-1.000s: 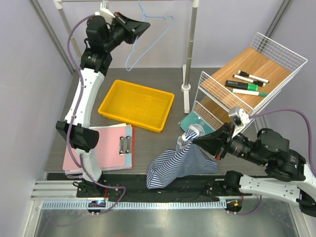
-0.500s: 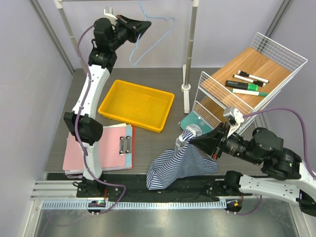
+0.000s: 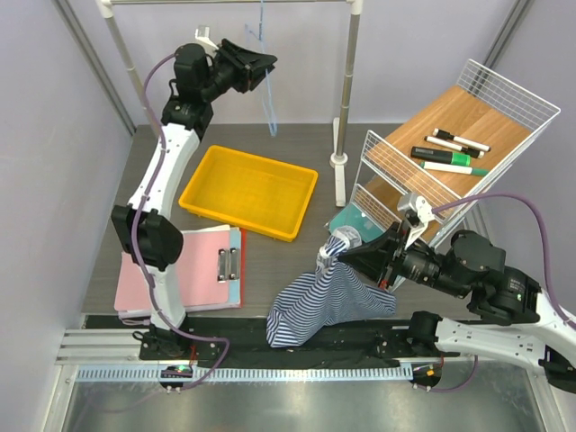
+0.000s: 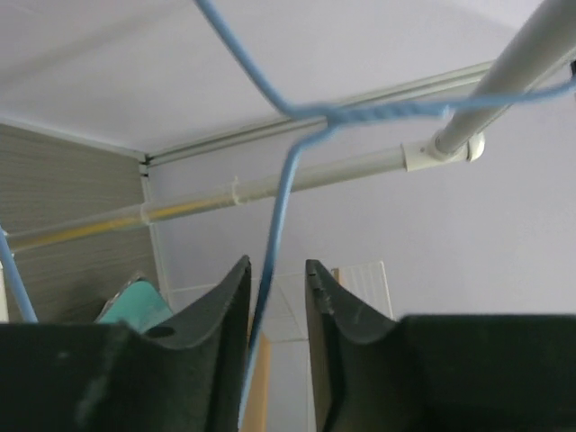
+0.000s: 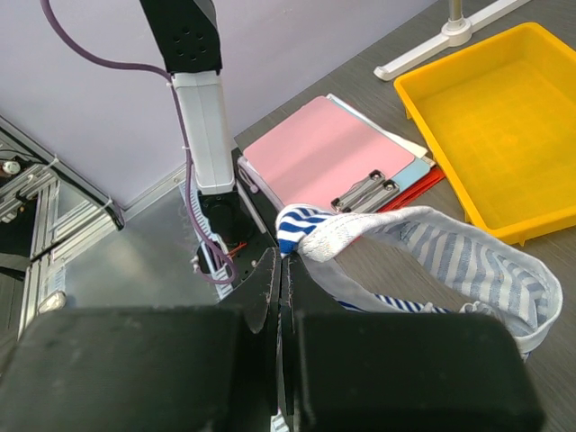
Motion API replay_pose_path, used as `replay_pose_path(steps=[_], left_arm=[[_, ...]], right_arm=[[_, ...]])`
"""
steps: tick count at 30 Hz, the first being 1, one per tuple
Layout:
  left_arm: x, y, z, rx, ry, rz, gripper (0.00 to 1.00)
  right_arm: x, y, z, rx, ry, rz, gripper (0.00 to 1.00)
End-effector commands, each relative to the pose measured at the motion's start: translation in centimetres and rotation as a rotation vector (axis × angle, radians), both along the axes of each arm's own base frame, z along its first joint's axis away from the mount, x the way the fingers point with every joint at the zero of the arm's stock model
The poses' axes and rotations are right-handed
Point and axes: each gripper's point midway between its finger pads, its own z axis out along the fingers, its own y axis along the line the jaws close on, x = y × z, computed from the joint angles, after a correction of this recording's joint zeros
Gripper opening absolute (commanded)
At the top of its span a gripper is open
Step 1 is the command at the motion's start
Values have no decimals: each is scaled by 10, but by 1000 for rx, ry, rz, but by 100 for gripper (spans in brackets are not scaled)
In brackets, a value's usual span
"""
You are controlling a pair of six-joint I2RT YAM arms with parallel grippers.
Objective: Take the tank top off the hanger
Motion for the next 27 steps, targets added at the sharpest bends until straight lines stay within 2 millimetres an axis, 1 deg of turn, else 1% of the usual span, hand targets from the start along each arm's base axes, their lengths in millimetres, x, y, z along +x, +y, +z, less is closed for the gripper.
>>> replay_pose_path(steps=[1,2,3,5,6,7,8,9,10,11,12,13,14,15,16,17,18,19,20,21,22,23,24,25,26,27], left_arm=[[-50,9,50,73,-163,-39,39],[-54,10,50,101,-182,-39,42],[-64,14,58,113,-195,-36,44],[-75,17,59,138,-208,-37,51],[-81,19,59,156,-221,-40,61],[-98,23,72,160,-256,-38,68],[-103,24,66,173,-252,-46,68],[-110,26,66,195,-269,-51,72],[-131,32,78,201,-295,-49,75],[-136,32,66,215,-272,-62,76],[-148,35,67,227,-288,-68,77],[-158,37,60,234,-272,-79,84],[-189,43,75,224,-320,-82,89],[-193,42,47,233,-260,-101,92],[-206,43,39,224,-248,-126,94],[-243,50,56,204,-332,-128,95],[-244,49,19,214,-263,-147,97],[-259,51,14,223,-287,-160,98],[-286,55,13,226,-320,-169,98],[-293,56,-12,241,-292,-186,98],[-304,55,-24,252,-294,-211,98],[-315,54,-32,257,-295,-231,98],[-336,57,-31,253,-337,-237,99],[-339,54,-54,259,-300,-257,99],[-345,54,-60,270,-317,-254,99],[-360,50,-64,271,-338,-286,99]], right_arm=[[1,7,19,65,-21,7,1],[1,6,20,67,-24,6,1],[2,7,20,66,-23,1,1],[3,7,20,64,-24,0,1],[4,7,22,66,-25,-9,1],[5,8,22,67,-24,-8,1],[5,9,22,65,-25,-8,1],[5,10,23,64,-26,-6,1],[6,11,22,60,-22,-8,1],[6,12,22,57,-21,-8,1],[7,13,23,60,-21,-9,1],[9,15,23,55,-19,-19,1],[10,15,23,54,-19,-22,1],[11,15,26,59,-22,-26,1],[13,16,27,59,-24,-35,1],[14,18,31,62,-24,-37,1],[16,19,32,60,-21,-43,1],[17,20,34,62,-22,-46,1],[20,21,38,64,-21,-58,1],[21,22,40,65,-18,-63,1],[23,22,42,66,-17,-75,1],[28,21,48,75,-16,-103,1],[30,19,50,78,-14,-117,1],[33,18,54,91,-4,-137,1],[36,15,61,109,-4,-162,1],[37,16,64,118,2,-168,1]])
